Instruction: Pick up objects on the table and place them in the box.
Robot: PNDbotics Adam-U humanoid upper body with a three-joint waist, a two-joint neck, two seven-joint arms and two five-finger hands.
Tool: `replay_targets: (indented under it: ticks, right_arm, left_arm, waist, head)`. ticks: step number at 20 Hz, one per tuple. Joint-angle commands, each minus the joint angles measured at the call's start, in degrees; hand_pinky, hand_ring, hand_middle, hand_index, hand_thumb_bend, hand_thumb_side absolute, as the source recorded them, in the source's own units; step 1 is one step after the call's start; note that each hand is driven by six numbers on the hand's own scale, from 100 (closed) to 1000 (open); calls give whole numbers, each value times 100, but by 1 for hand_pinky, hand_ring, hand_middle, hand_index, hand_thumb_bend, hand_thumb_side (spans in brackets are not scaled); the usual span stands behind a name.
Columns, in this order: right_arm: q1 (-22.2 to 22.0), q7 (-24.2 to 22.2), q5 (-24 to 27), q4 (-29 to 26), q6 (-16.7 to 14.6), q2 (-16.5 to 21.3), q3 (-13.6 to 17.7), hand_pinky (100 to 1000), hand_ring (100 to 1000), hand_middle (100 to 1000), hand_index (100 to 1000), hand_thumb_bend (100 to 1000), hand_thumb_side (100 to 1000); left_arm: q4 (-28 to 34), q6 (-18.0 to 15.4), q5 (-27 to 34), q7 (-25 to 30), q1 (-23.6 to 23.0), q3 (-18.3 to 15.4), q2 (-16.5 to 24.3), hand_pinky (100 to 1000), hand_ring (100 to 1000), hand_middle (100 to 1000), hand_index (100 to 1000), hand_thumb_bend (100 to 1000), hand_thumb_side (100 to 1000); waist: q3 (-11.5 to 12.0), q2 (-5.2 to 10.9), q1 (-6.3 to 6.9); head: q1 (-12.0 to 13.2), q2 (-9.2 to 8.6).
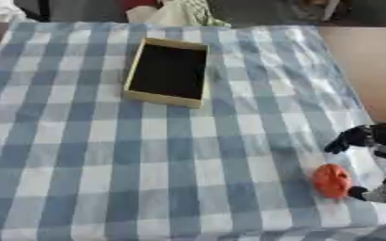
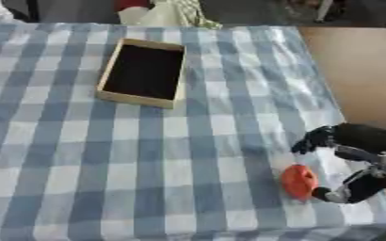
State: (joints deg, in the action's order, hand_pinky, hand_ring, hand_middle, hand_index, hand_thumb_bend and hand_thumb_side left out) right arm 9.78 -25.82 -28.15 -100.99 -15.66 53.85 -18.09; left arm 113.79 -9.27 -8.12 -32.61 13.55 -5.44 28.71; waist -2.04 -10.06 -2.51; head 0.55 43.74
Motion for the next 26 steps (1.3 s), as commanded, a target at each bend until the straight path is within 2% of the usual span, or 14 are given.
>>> replay_targets:
  ticks: [1,3,8,12,16,20,23,26]
  right_arm:
    - [29,34,-9,90,38,45,19,802,742,711,871,357,109]
    - [34,13,44,126,65,-3,17,794,741,709,871,341,100]
    - [15,-4,108,210,163,-110,27,781,732,702,869,231,100]
    - [5,-39,180,250,213,-135,22,776,728,695,867,223,100]
    - [2,-7,196,227,215,-124,42,767,716,643,847,219,100]
    - [17,145,121,200,197,-140,60,741,666,522,745,204,100]
    - [20,224,76,204,185,-159,48,725,621,455,674,124,100]
    - [15,294,80,212,181,-171,50,718,602,424,640,100,100]
  left_arm:
    - [80,0,-5,11,39,-28,145,765,770,733,823,562,669]
    - [80,-1,-4,9,42,-29,145,764,770,732,823,561,668]
    - [80,1,-3,16,46,-28,139,761,766,727,823,561,667]
    - [80,4,-4,18,46,-29,134,759,764,724,823,562,667]
    - [80,11,-7,21,45,-30,129,757,763,721,823,563,669]
    - [80,14,-12,26,40,-32,125,755,761,719,823,563,669]
    - [80,18,-11,29,40,-31,121,754,760,718,823,564,670]
    - [80,24,-12,38,39,-30,117,753,759,718,823,563,670]
  waist:
    - [12,67,22]
    - [17,66,27]
    - [23,56,35]
    - [22,42,41]
    - [16,35,42]
    - [16,33,46]
    - [20,28,46]
    - [22,21,46]
  head:
    - [2,38]
    - [11,38]
    - [10,33]
    - [12,37]
    - [0,38]
    - [18,38]
    - [22,38]
    - [27,38]
